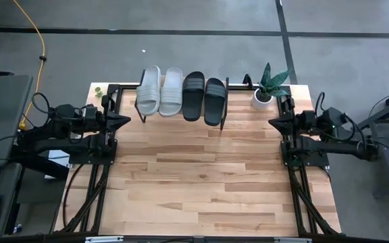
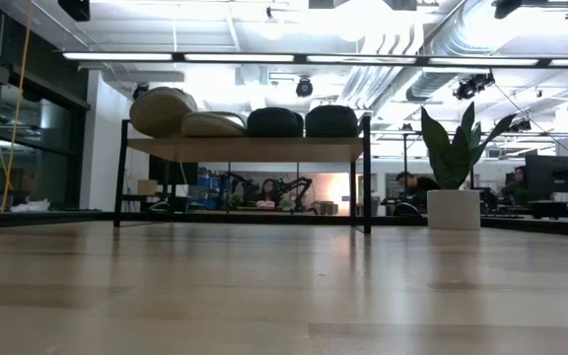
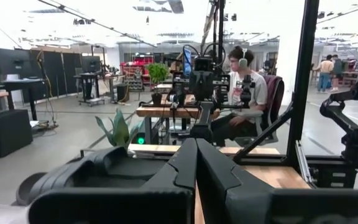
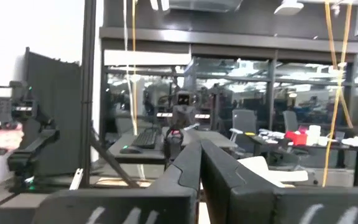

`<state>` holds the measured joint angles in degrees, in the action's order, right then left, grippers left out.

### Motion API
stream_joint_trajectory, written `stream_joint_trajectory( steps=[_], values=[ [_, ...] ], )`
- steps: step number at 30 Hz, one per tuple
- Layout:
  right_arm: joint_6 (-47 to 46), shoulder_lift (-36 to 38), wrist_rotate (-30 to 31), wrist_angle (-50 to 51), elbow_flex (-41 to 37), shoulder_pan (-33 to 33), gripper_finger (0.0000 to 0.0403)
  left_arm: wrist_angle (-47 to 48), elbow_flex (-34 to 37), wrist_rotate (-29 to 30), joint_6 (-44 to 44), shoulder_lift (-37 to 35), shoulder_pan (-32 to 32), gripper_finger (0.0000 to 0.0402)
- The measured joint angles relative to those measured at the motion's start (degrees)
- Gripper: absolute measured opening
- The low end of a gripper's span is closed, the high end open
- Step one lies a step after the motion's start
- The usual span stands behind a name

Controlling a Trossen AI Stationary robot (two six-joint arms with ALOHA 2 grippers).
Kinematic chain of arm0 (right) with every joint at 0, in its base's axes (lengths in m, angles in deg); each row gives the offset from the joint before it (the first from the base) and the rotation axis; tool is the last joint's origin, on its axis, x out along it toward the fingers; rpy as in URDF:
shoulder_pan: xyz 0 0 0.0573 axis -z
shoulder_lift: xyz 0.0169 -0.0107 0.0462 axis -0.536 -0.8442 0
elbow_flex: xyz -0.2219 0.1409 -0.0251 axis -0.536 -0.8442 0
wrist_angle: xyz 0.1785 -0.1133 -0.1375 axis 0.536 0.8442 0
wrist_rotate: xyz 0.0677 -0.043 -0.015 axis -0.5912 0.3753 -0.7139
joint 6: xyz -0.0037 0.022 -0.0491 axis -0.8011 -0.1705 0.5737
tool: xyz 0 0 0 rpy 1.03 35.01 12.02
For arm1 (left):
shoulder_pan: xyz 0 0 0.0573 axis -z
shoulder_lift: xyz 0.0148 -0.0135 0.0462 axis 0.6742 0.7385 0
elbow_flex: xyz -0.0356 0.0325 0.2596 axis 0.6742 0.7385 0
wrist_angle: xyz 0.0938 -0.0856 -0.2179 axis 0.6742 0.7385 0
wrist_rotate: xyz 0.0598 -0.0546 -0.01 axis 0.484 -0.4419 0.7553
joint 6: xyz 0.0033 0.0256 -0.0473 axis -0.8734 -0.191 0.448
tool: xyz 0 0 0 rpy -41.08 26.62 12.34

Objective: Pick and place slides into the shelf
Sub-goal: Return to Home Position

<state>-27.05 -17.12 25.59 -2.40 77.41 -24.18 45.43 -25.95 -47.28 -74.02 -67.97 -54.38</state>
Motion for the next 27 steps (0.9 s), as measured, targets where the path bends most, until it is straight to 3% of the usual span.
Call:
stream_joint_trajectory(
  steps=[10, 24, 27],
  values=[
    [-0.9, 11.38, 1.25, 1.24, -6.13, 0.0, 0.0, 0.02, 4.24, 1.51, 0.03, -5.12, 0.0, 0.0],
    [-1.37, 11.43, 1.93, -0.92, -9.15, -0.02, 0.0, -0.1, 9.8, 1.52, 1.09, -11.14, 0.0, 0.0],
    [-2.55, 11.47, 5.01, -1.59, -11.55, -0.01, 0.0, 0.2, 10.77, 2.51, 1.47, -11.14, 0.0, 0.0]
  ],
)
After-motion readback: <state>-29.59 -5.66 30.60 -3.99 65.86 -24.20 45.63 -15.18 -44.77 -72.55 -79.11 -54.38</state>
